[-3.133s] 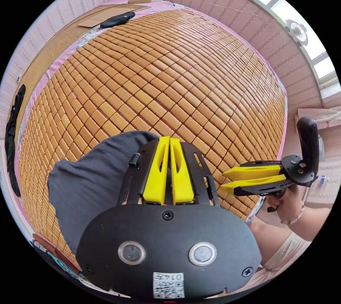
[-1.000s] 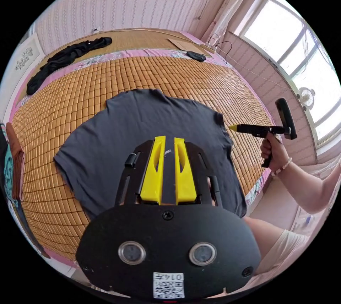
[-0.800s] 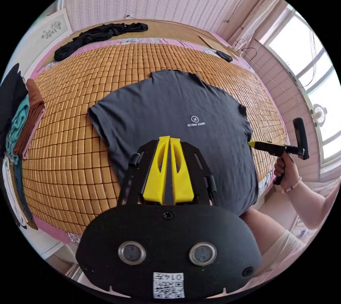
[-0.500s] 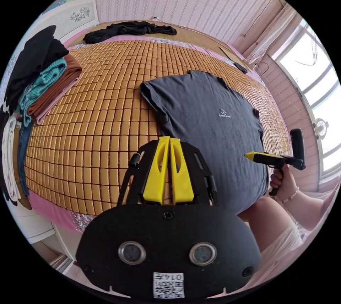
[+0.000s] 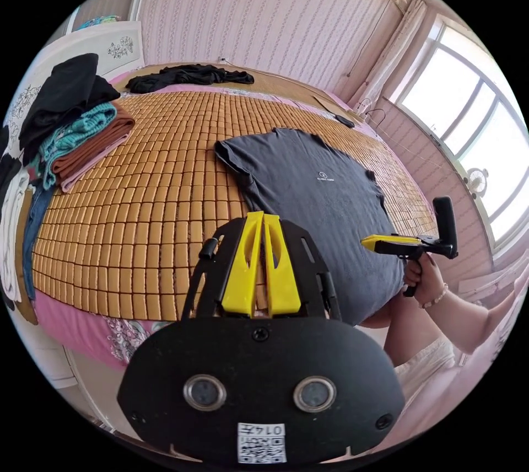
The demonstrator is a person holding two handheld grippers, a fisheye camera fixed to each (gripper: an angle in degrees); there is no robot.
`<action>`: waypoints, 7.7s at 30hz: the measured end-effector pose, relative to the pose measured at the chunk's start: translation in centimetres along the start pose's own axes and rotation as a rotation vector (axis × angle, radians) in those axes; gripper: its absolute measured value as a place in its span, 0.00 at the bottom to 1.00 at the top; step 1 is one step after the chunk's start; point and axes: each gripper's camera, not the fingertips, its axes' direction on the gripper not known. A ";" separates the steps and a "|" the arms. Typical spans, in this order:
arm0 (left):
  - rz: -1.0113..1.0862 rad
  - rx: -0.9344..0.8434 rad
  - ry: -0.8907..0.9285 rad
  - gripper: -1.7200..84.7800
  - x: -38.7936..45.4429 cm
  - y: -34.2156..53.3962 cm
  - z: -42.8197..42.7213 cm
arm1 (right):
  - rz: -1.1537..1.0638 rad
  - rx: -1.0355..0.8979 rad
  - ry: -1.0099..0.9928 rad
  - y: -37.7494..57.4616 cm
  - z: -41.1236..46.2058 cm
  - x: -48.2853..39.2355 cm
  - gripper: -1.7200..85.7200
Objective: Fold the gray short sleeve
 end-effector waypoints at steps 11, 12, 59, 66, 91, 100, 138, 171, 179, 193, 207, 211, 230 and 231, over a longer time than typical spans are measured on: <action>-0.048 0.078 0.082 0.01 -2.3 8.7 -9.5 | 0.197 0.038 0.361 7.8 -8.4 -4.9 0.10; -0.060 0.069 0.079 0.01 -2.6 9.1 -9.5 | 0.226 0.039 0.381 8.0 -8.9 -4.7 0.11; 0.196 -0.083 0.010 0.10 -1.7 -3.7 6.6 | -0.144 -0.215 0.233 -39.0 3.6 -15.9 0.10; 0.248 -0.098 0.071 0.10 0.9 -4.0 8.4 | -0.096 -0.197 0.224 -41.0 3.7 -15.8 0.10; 0.231 -0.137 -0.029 0.07 3.5 -5.6 14.2 | -0.205 -0.190 0.343 -46.0 4.9 -14.4 0.09; 0.319 -0.192 -0.073 0.09 7.4 -6.5 18.3 | -0.290 -0.350 0.240 -41.2 5.2 -10.3 0.05; 0.702 -0.305 0.197 0.09 45.0 -27.6 39.9 | 0.325 0.380 0.023 -3.5 -16.3 25.6 0.14; 0.388 -0.487 -0.066 0.07 39.0 -35.3 51.2 | -0.003 0.308 -0.076 -2.2 -16.0 29.0 0.02; 0.348 -0.397 0.093 0.07 36.8 -35.7 49.7 | 0.003 0.161 0.054 -4.2 -14.7 27.3 0.02; 0.213 -0.295 0.156 0.06 27.7 -36.2 43.5 | 0.030 0.215 0.028 -4.9 -17.1 26.1 0.02; 0.075 -0.178 0.010 0.10 -1.4 -29.7 29.7 | 0.169 0.089 0.306 -16.8 -18.9 25.1 0.10; -0.027 -0.193 0.080 0.14 -5.2 -29.8 31.5 | 0.158 0.065 0.385 -21.7 -18.4 24.2 0.12; -0.076 -0.111 0.102 0.01 -10.3 -32.9 27.3 | 0.276 0.084 0.268 -26.7 -19.9 24.8 0.03; -0.078 -0.100 0.101 0.01 -10.2 -33.0 26.9 | 0.276 0.088 0.268 -26.9 -20.1 24.7 0.03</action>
